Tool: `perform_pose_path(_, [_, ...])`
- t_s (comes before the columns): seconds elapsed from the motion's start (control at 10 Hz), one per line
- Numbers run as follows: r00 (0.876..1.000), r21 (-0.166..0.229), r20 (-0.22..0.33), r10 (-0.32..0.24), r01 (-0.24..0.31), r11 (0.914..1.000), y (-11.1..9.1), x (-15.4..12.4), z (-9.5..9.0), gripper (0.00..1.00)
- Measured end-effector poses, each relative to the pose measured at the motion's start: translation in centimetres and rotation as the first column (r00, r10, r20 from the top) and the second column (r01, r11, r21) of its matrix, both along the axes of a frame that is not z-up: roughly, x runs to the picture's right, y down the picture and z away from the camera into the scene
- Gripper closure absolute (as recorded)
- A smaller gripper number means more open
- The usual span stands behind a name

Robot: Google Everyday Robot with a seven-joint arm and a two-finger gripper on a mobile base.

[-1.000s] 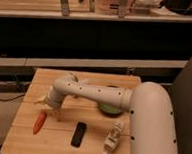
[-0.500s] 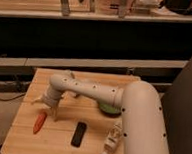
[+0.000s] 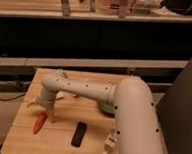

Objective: Drag the pepper across the table

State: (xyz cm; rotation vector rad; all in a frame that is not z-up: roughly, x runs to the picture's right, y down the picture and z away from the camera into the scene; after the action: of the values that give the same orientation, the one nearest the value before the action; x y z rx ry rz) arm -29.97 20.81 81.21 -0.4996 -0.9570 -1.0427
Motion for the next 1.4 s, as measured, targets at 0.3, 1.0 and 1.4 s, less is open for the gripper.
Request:
perform_pose_path(0.3, [0.999, -0.005, -0.022, -0.024, 0.024, 0.9997, 0.6, -0.4, 0.3, 0.2])
perform_pose_path(1.0, [0.995, -0.032, -0.065, -0.073, 0.071, 0.9969, 1.7, -0.8, 0.6, 0.2])
perform_pose_path(1.4, [0.991, -0.042, -0.085, -0.107, 0.103, 0.9938, 2.2, -1.2, 0.5, 0.2])
